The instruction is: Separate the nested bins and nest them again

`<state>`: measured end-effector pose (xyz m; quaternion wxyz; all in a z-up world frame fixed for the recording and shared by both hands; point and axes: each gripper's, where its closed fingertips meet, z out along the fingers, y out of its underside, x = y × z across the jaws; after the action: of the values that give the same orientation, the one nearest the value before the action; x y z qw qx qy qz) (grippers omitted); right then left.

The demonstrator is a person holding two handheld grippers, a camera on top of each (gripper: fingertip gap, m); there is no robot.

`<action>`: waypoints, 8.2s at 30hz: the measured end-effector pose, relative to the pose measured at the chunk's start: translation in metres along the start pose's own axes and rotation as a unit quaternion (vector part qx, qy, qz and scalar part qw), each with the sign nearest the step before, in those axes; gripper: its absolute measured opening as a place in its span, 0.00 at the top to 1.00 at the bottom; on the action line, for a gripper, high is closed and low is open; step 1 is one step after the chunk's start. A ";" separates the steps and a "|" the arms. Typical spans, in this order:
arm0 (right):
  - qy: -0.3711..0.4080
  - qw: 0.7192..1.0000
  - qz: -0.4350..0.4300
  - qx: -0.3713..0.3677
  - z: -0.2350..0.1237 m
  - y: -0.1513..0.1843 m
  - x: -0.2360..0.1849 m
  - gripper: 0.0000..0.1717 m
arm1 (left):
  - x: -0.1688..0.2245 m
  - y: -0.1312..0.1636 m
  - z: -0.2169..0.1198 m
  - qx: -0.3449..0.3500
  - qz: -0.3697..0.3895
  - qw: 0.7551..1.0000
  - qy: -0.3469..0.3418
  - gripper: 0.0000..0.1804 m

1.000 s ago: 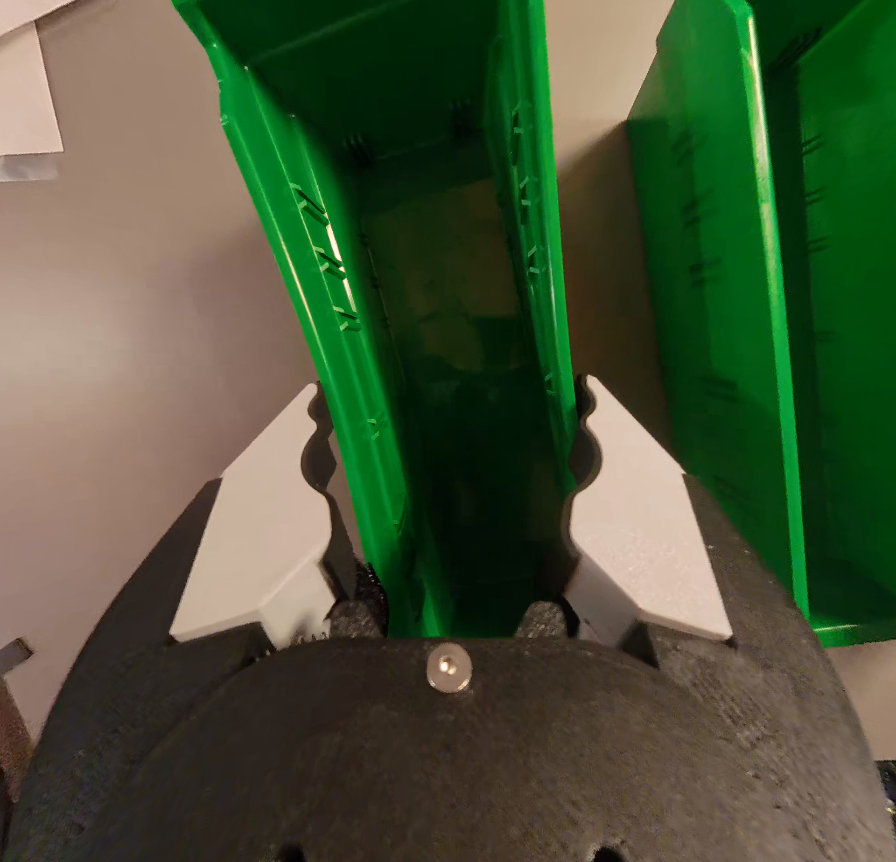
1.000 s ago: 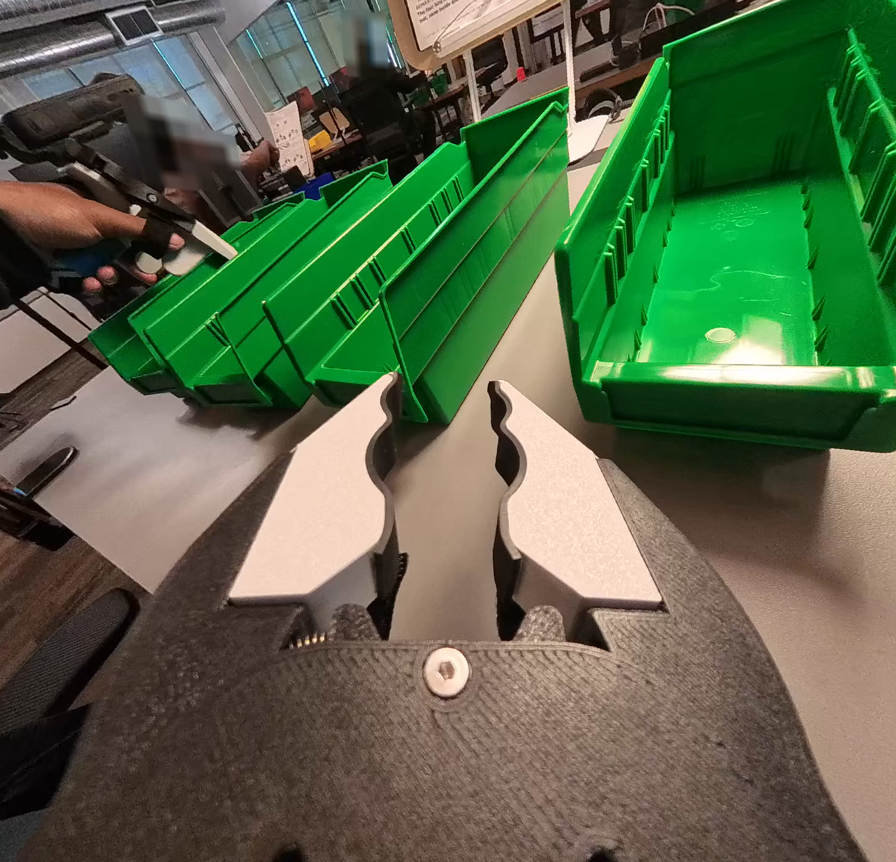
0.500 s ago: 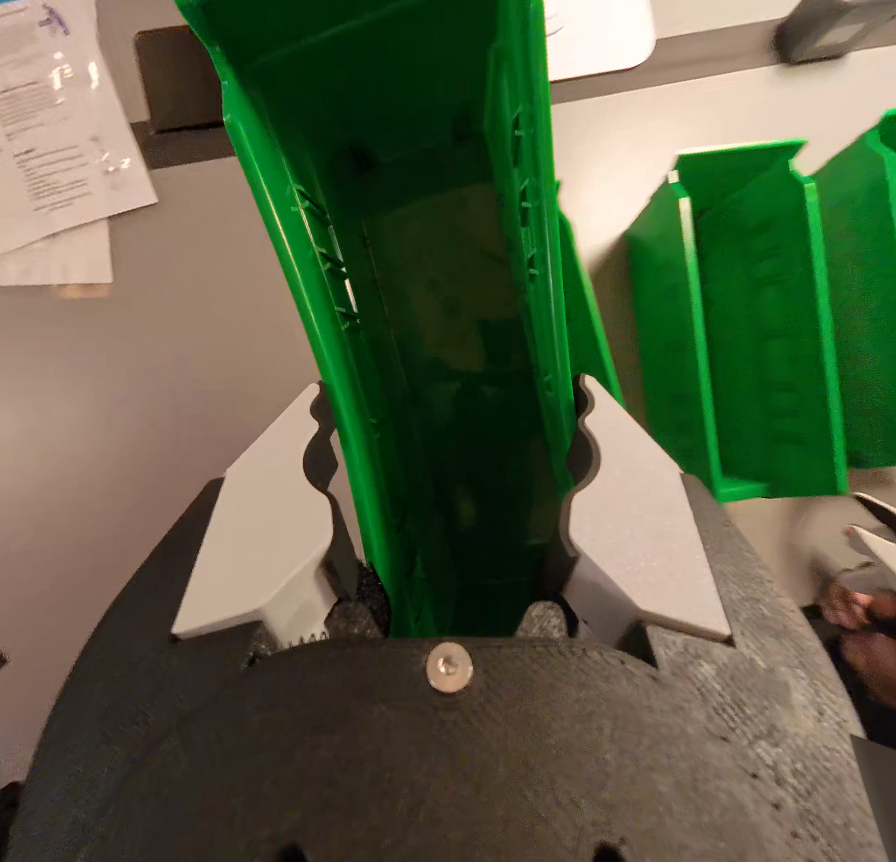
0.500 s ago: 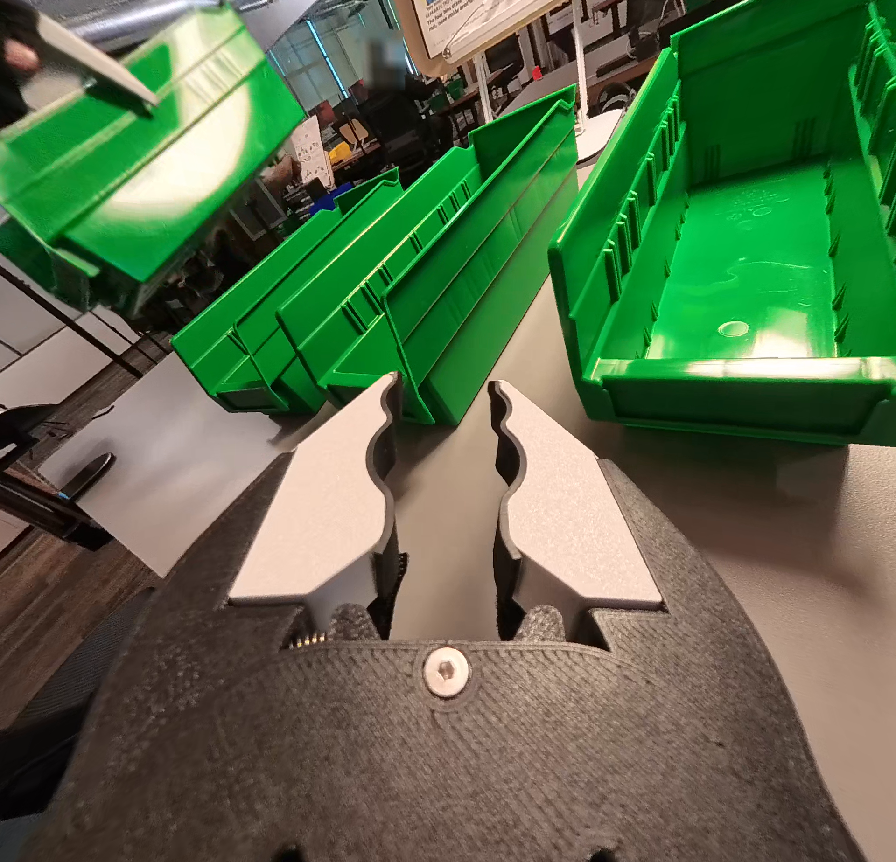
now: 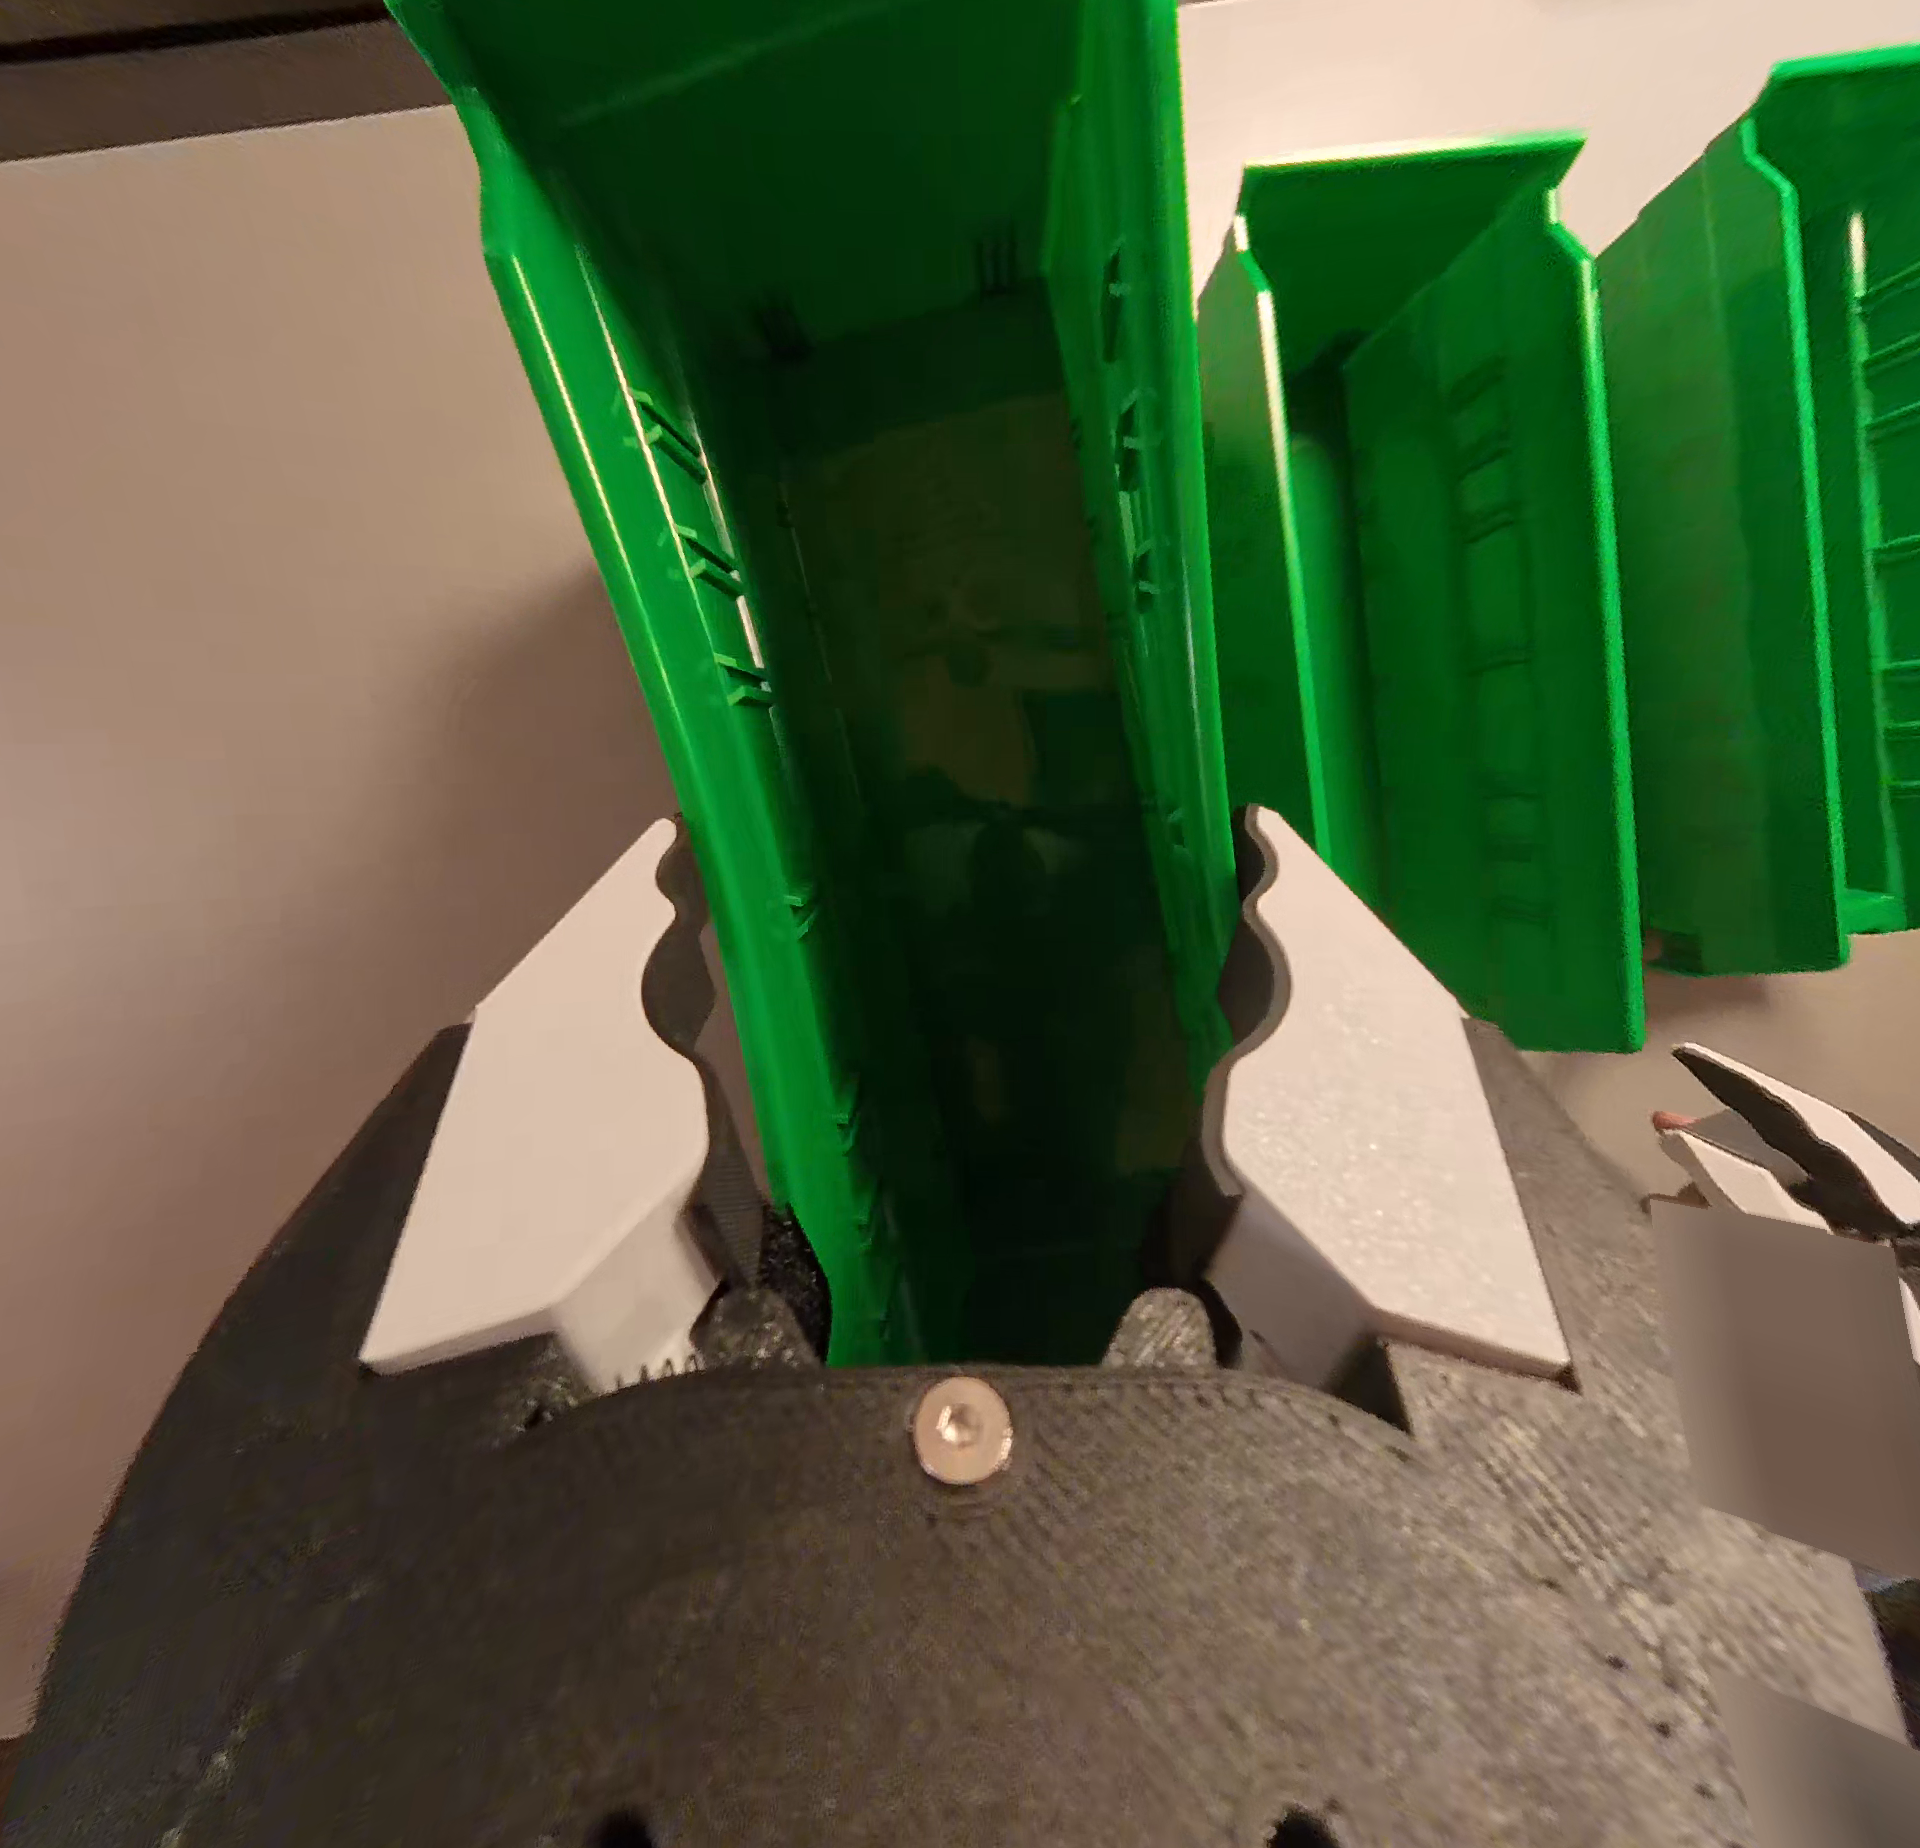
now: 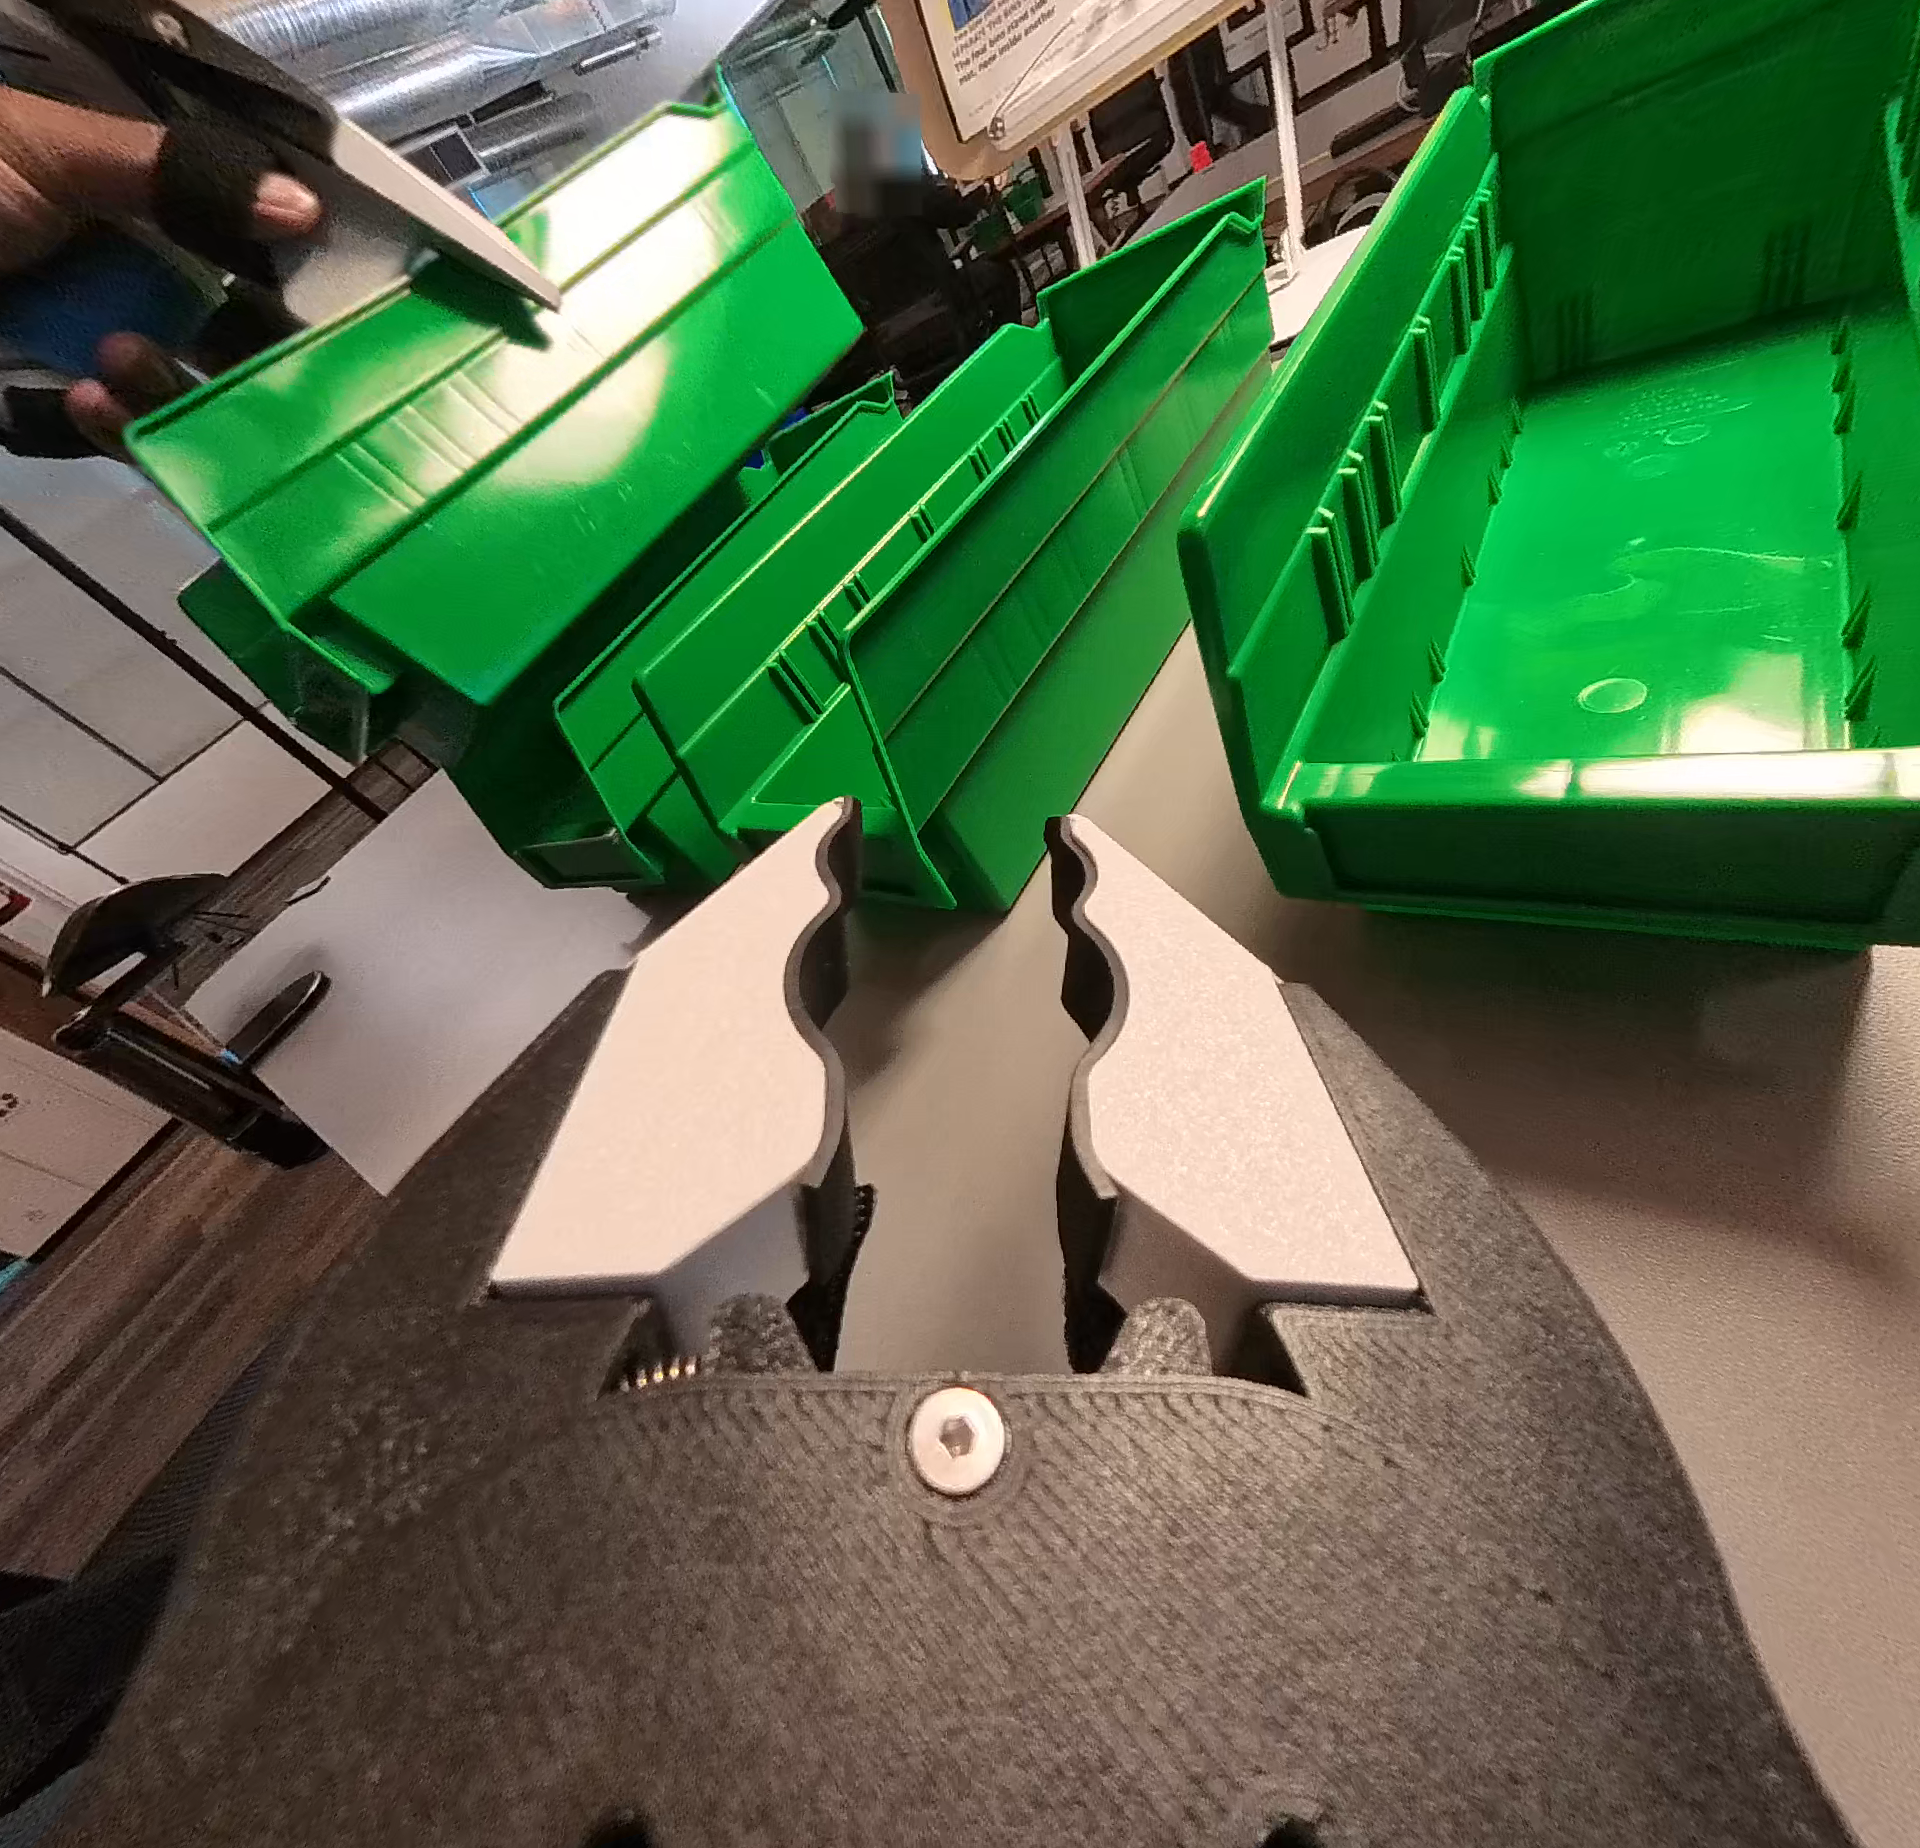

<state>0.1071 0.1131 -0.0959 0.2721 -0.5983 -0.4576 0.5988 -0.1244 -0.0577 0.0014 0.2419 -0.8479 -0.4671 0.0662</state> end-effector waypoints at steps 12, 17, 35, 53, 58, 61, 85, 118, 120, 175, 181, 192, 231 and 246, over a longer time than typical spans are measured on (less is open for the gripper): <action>-0.003 1.000 0.006 -0.003 0.000 0.000 0.001 0.79 | -0.013 0.005 0.021 -0.011 0.014 0.997 -0.076 0.43; -0.005 1.000 0.005 -0.003 0.000 0.000 0.000 0.79 | -0.012 0.008 0.032 -0.018 0.024 0.996 -0.089 0.43; -0.010 1.000 0.004 -0.005 -0.001 0.001 -0.002 0.80 | -0.012 0.008 0.082 -0.012 0.027 0.995 -0.091 0.34; -0.030 0.999 0.005 -0.038 0.000 0.005 -0.008 0.57 | -0.136 -0.005 0.040 0.272 -0.037 0.960 0.056 0.38; -0.009 0.998 -0.035 -0.047 -0.004 -0.032 -0.030 0.44 | -0.168 0.007 0.098 0.296 -0.080 0.948 0.084 0.38; 0.028 0.990 -0.107 -0.084 0.014 -0.060 -0.043 0.35 | -0.168 0.006 0.125 0.286 -0.045 0.954 0.077 0.37; 0.209 0.864 -0.116 -0.444 0.191 -0.047 0.026 0.17 | -0.153 0.018 0.131 0.264 -0.018 0.954 0.142 0.45; 0.202 0.846 -0.085 -0.486 0.183 -0.018 0.020 0.36 | -0.151 0.020 0.129 0.266 -0.019 0.952 0.151 0.52; 0.197 0.846 -0.083 -0.488 0.181 -0.019 0.017 0.36 | -0.151 0.020 0.129 0.267 -0.020 0.951 0.152 0.52; 0.167 0.891 -0.116 -0.406 0.282 -0.033 -0.125 0.31 | -0.147 0.021 0.126 0.269 -0.017 0.947 0.173 0.52; 0.173 0.887 -0.123 -0.410 0.283 -0.028 -0.122 0.25 | -0.147 0.021 0.126 0.269 -0.018 0.947 0.175 0.52; 0.100 0.918 -0.132 -0.360 0.264 -0.055 -0.146 0.20 | -0.145 0.022 0.125 0.268 -0.017 0.945 0.185 0.51; 0.207 0.862 -0.038 -0.462 0.091 -0.061 0.148 0.30 | -0.146 0.024 0.121 0.274 -0.037 0.940 0.200 0.52; 0.067 0.918 0.032 -0.389 0.115 -0.104 0.064 0.34 | -0.146 0.024 0.121 0.273 -0.041 0.939 0.205 0.52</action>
<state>-0.0354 0.1881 -0.0504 0.0290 -0.7100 -0.6159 0.3402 -0.2283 -0.1464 -0.1319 0.5575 -0.7245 -0.4053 0.0058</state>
